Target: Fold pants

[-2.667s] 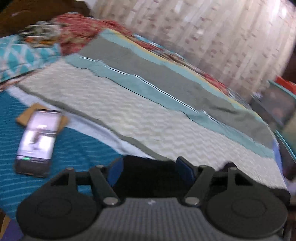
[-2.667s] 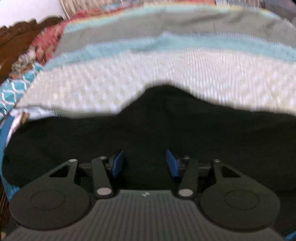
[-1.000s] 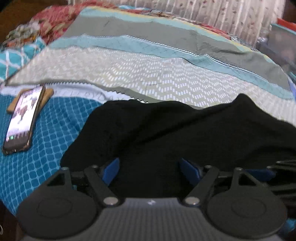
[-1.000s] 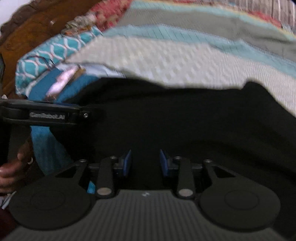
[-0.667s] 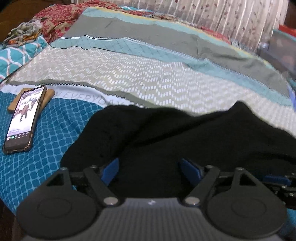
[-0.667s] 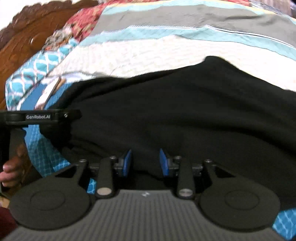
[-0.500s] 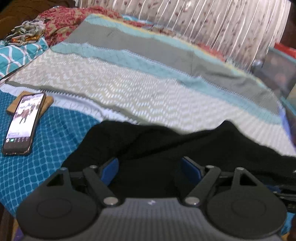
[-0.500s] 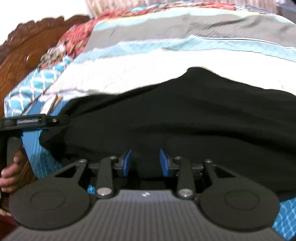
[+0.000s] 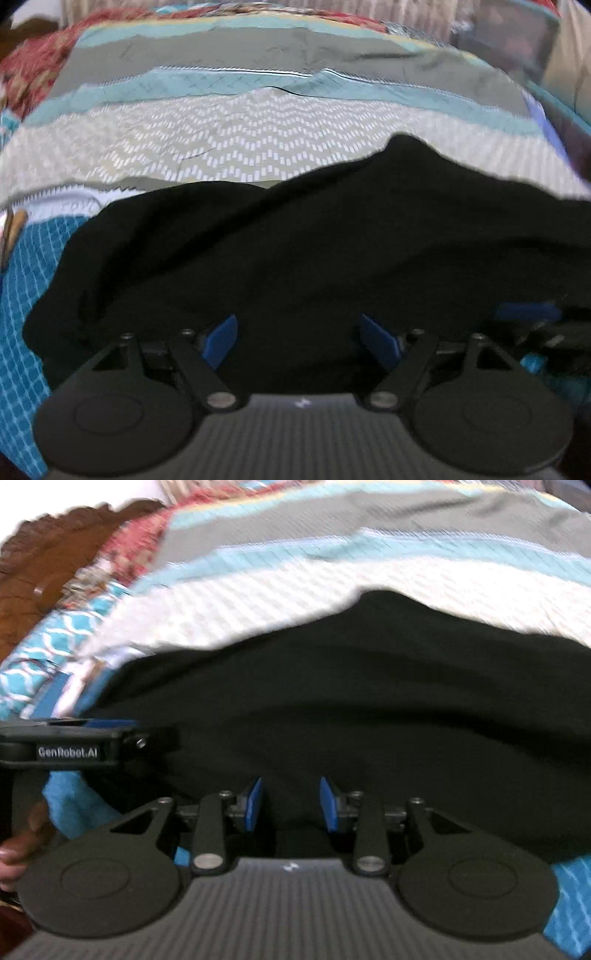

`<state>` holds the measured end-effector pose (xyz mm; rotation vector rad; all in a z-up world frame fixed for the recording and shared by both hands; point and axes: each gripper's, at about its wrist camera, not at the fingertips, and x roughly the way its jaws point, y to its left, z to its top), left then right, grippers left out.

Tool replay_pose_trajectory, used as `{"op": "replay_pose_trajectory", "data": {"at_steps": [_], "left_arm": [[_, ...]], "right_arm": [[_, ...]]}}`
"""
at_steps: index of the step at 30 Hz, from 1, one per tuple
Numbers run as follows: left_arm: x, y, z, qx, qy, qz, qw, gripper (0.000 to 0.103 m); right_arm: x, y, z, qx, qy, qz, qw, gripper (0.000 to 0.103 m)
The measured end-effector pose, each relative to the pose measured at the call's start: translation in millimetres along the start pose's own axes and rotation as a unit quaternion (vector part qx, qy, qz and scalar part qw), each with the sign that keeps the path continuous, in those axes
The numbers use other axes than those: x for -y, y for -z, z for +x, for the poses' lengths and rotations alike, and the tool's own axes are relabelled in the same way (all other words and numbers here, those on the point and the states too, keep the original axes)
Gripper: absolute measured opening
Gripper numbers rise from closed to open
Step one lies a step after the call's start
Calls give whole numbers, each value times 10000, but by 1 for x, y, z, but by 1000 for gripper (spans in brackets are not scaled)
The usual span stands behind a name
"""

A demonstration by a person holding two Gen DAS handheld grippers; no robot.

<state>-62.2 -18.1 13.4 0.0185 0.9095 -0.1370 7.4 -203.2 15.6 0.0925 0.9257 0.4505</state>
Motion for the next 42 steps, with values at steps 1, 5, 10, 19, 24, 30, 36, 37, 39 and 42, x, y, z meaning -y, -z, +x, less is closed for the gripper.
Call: {"op": "replay_pose_trajectory", "data": {"at_steps": [1,5,10,19,24,30,36,37,39,42], "left_arm": [[1,0,-2,2,6,28,10000,77],[-2,-12,-11,26,210,-239,9995,78],[19,-36,-13,201,323,-176,9991,78],[96,-48,21,-134,507,526,9972,78],[115,-50,33,-391,521,728,9952,78],[155,-65,39,-344,822,1021,9908,78],[199,-72,49,-475,1024,1221,9861,78],[204,-72,51,-513,1041,1238,9855,78],[211,-74,56,-635,1062,1190,9851,78],[212,-80,69,-818,996,1075,9858,78]], "right_arm": [[6,2,-3,22,-66,93,9999,36],[35,11,-35,502,-268,597,9966,37],[94,22,-84,1414,127,1513,9782,40],[191,19,-106,1684,970,2127,9576,38],[249,42,-132,1980,1627,2886,9225,36],[280,87,-194,3031,1612,3537,8701,56],[318,107,-197,3152,1355,4340,8330,79],[322,110,-197,3173,1299,4379,8311,79],[329,103,-196,3203,1307,4380,8298,80],[342,96,-198,3174,1433,4346,8306,80]]}}
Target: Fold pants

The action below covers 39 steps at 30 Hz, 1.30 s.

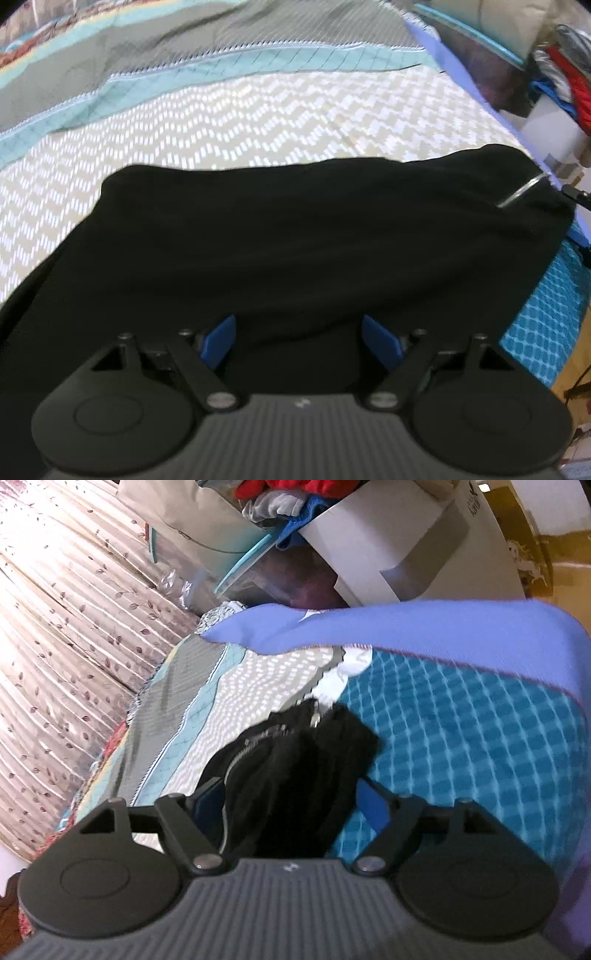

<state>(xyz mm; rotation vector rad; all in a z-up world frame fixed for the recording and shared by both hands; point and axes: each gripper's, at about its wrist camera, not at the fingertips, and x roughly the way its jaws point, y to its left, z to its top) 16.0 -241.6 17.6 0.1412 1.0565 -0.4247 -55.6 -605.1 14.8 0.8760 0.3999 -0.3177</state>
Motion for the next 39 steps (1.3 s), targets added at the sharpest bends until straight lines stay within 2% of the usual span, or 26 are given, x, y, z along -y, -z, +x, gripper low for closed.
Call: {"op": "replay_pose_trajectory", "data": {"at_steps": [1,3,4,6,10,13,17,20,22,24,25,26,27,28,32,35,38,39], "left_arm": [[-2,0,2,-33,-8,-37,10000,78],[-5,1,-1,-23,20,-78,10000,78],[-6,0,-3,-14,59,-97,9999,78],[-12,2,-10,32,204,-202,9996,78],[-27,3,-23,165,376,-494,9979,78],[-42,8,-34,263,368,-705,9965,78],[-62,20,-46,292,318,-980,9943,78],[-76,29,-50,225,306,-1160,9925,78],[-84,34,-55,213,305,-1215,9919,78],[-92,40,-64,284,331,-1259,9911,78],[-97,43,-69,338,362,-1300,9903,78],[-104,47,-74,395,402,-1355,9892,78],[-112,51,-79,445,437,-1420,9879,79],[-119,56,-84,485,459,-1489,9866,79],[-151,82,-107,651,528,-1817,9798,79],[-178,106,-135,921,442,-2072,9730,79],[-212,132,-168,1310,167,-2401,9617,85],[-225,143,-181,1468,13,-2557,9555,88]], "right_arm": [[2,-5,4,-11,18,-9,10000,77],[-1,-7,9,-55,159,-147,9997,44],[-4,-7,12,-124,248,-273,9992,24],[-15,-7,13,-178,301,-525,9980,18],[-57,9,-6,60,81,-1470,9891,16],[-101,35,-21,54,-271,-2419,9699,16],[-151,95,-33,-218,-728,-3909,9173,16],[-173,152,-34,-545,-931,-4953,8620,20],[-178,189,-27,-924,-933,-5485,8258,27],[-178,222,-19,-1095,-561,-6002,7903,45],[-178,232,-21,-1027,-432,-6187,7777,53],[-179,237,-27,-896,-406,-6304,7700,56],[-180,236,-36,-849,-507,-6324,7683,58],[-182,231,-45,-855,-677,-6238,7740,60],[-186,205,-59,-836,-1167,-5738,8063,59],[-189,197,-51,-966,-1092,-5270,8372,57],[-183,197,-30,-1583,-883,-4549,8719,51],[-181,197,-20,-1833,-746,-4368,8775,52]]}}
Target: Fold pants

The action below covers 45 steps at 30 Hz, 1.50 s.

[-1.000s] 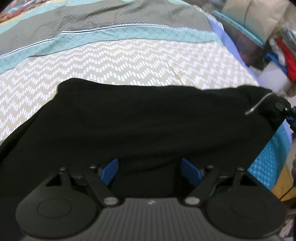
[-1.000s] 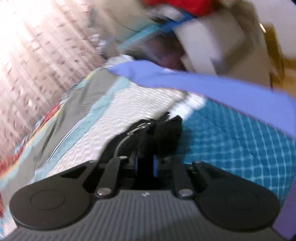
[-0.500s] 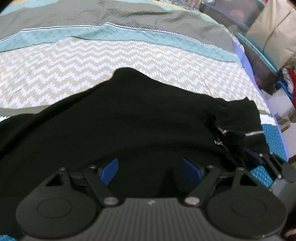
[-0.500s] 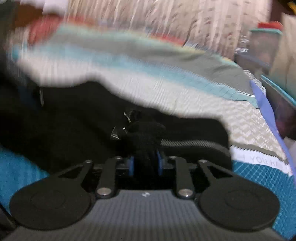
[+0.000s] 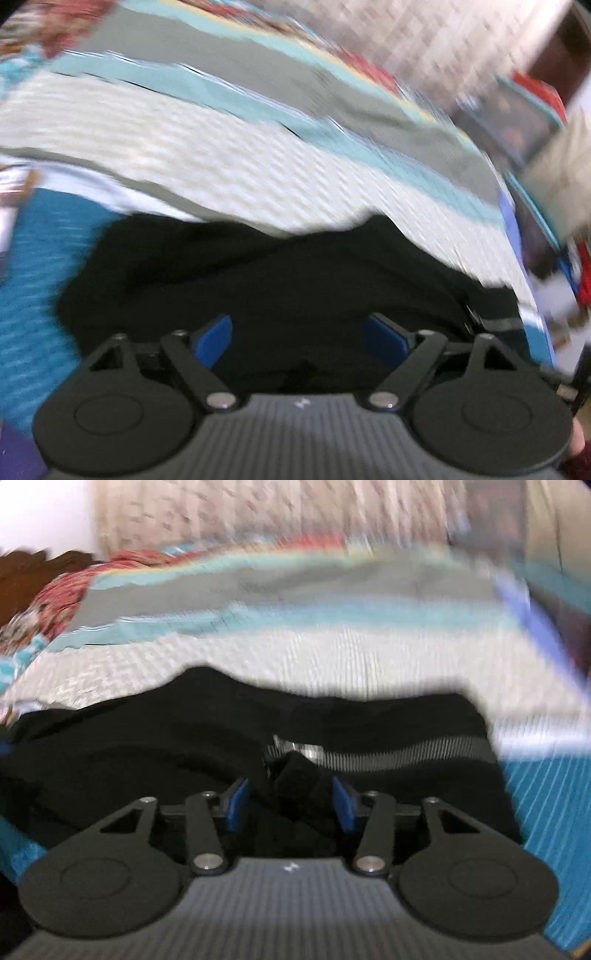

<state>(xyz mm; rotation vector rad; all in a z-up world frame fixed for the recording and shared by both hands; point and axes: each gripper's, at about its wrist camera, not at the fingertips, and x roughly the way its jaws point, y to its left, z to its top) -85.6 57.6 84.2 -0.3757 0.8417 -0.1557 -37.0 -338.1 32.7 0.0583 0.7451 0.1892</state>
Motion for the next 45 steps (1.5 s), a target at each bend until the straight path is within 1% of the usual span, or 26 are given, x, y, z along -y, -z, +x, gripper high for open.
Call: {"op": "replay_pose_trajectory", "data": {"at_steps": [1,2,4,5,7,9,12,13,14,17,20,22,24,25,27,28,29,30,32,34,36,37,39,40,42,45], "left_arm": [[-12,0,-10,151,-124,-112,9997,89],[-28,0,-23,325,-297,-251,9987,89],[-56,2,-39,533,-567,-530,9956,93],[-70,3,-43,584,-641,-710,9937,95],[-95,4,-42,531,-641,-1144,9899,95],[-116,8,-30,376,-406,-1621,9852,95],[-129,15,-4,77,-5,-2049,9787,95],[-131,16,4,3,88,-2099,9777,95],[-130,18,13,-75,183,-2144,9765,95],[-127,19,33,-216,368,-2207,9744,96],[-129,21,42,-157,357,-2227,9741,97],[-127,21,44,-52,240,-2264,9737,88],[-125,21,44,26,51,-2197,9755,60],[-124,21,45,57,-16,-2149,9766,55],[-123,21,43,104,-37,-2078,9781,39],[-123,21,38,131,-26,-2033,9790,35],[-120,21,32,200,-33,-1917,9813,30],[-115,20,27,297,-28,-1736,9844,28],[-91,16,19,550,-33,-1205,9912,28],[-62,14,17,698,-9,-566,9960,28],[-32,15,19,771,14,121,9970,28],[-17,17,20,802,26,454,9957,28],[8,22,23,829,90,1043,9910,28],[21,26,26,816,130,1354,9873,28],[40,31,33,732,227,1787,9809,28],[69,41,50,463,403,2417,9684,28]], "right_arm": [[1,2,6,-239,20,116,9996,52],[-2,3,7,-324,90,80,9994,52],[-11,-2,-3,-213,202,-19,9996,52],[-14,-7,-13,-25,227,62,9997,53],[-19,-15,-29,310,8,342,9989,53],[-32,-24,-23,327,-407,587,9969,52],[-62,-30,-1,-90,-1150,937,9889,43],[-77,-29,11,-311,-1388,1009,9847,32],[-90,-29,18,-478,-1527,1020,9818,24],[-132,-28,48,-887,-1972,1009,9711,15],[-163,-32,73,-1333,-2404,1194,9540,14],[-178,-40,84,-1568,-2544,1274,9458,14],[-191,-47,100,-1728,-2624,1440,9384,14],[-195,-47,101,-1805,-2689,1563,9331,14],[-199,-44,114,-2068,-2755,1814,9211,14],[-203,-39,123,-2249,-2683,1853,9182,13],[-207,-36,127,-2369,-2574,1829,9188,3],[-209,-29,130,-2339,-2532,1833,9206,1],[-205,-23,125,-2207,-2606,1941,9196,0],[-199,-23,121,-2247,-2696,2053,9136,0],[-193,-22,122,-2314,-2759,2207,9064,0],[-189,-22,121,-2337,-2788,2276,9032,1],[-179,-21,116,-2334,-2859,2497,8952,7],[-172,-22,111,-2223,-2876,2616,8941,10],[-150,-25,96,-1827,-2816,2806,8992,10],[-109,-31,74,-1345,-2759,3118,8992,12]]}}
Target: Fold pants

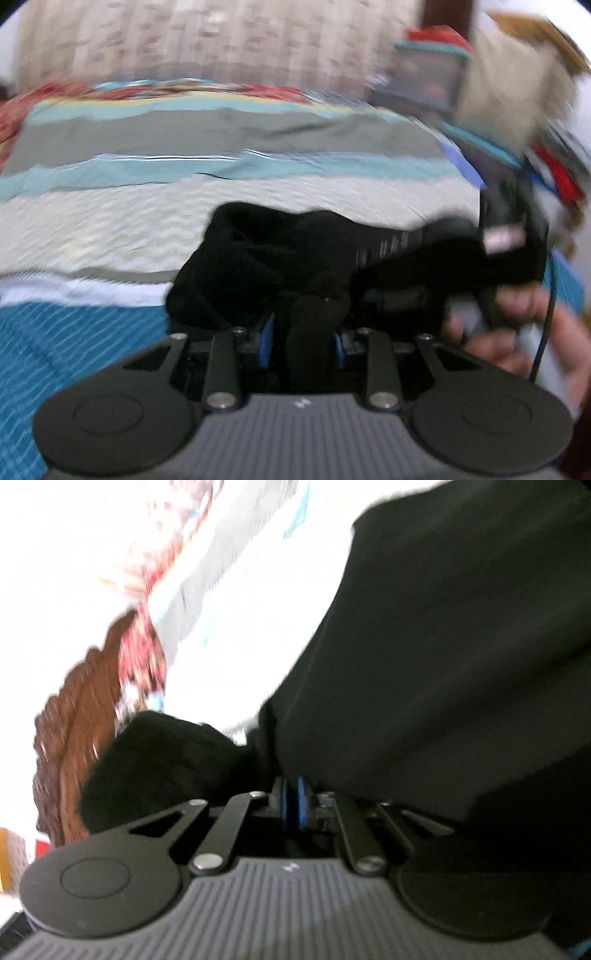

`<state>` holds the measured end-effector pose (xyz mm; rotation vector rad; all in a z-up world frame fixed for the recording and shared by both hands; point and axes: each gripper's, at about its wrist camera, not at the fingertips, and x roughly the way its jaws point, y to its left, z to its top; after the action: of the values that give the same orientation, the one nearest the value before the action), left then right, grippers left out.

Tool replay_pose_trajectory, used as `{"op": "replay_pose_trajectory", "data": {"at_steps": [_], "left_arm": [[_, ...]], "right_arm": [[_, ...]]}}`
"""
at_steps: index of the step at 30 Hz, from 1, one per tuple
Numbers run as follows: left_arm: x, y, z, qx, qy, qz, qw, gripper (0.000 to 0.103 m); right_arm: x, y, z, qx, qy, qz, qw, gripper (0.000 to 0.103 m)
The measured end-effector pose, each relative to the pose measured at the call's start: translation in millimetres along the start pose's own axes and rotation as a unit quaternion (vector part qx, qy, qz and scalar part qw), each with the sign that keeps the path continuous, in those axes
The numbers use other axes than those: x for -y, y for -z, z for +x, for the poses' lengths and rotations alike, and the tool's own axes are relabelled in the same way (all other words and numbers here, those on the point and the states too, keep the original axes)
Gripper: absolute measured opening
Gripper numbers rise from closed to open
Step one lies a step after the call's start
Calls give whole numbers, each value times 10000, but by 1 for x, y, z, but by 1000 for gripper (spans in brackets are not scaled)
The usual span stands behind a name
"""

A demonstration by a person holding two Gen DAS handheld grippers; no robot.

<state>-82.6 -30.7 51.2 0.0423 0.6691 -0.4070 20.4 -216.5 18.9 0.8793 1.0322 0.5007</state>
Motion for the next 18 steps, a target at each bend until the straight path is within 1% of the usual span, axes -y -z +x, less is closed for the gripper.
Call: {"op": "replay_pose_trajectory", "data": {"at_steps": [1,2,3,4,5,6,7,9,10,11,13,14,15,16,18], "left_arm": [[11,0,10,-152,83,208,9996,29],[17,2,17,-260,114,327,9991,32],[24,3,24,-334,122,427,9985,40],[28,4,28,-365,133,486,9981,45],[32,4,32,-408,171,557,9975,52],[34,5,32,-436,176,594,9971,57],[35,4,31,-448,187,623,9969,60],[35,3,25,-464,291,641,9964,72],[35,2,20,-465,365,641,9962,76],[34,1,12,-432,467,619,9961,80],[26,2,-7,-327,669,450,9962,82],[19,2,-17,-253,747,290,9965,85],[12,1,-27,-173,782,121,9967,87],[3,1,-37,-73,769,-97,9970,87],[-16,1,-50,46,618,-511,9968,87]], "right_arm": [[5,-5,-13,154,-22,72,9999,15],[11,-9,-25,289,-35,157,9995,21],[17,-12,-37,413,-42,257,9988,25],[23,-15,-47,518,-8,352,9980,33],[27,-16,-52,596,52,421,9973,37],[33,-16,-58,655,100,512,9965,47],[38,-16,-61,656,81,628,9958,50],[45,-14,-60,621,-111,857,9943,54],[41,-13,-61,619,-174,891,9939,61],[40,-14,-64,612,-224,861,9941,71],[30,-15,-64,570,-338,693,9954,78],[31,-16,-66,540,-381,604,9960,79],[24,-15,-64,480,-407,461,9970,79],[18,-15,-61,410,-383,297,9980,80],[4,-11,-52,207,-203,-187,9994,80]]}}
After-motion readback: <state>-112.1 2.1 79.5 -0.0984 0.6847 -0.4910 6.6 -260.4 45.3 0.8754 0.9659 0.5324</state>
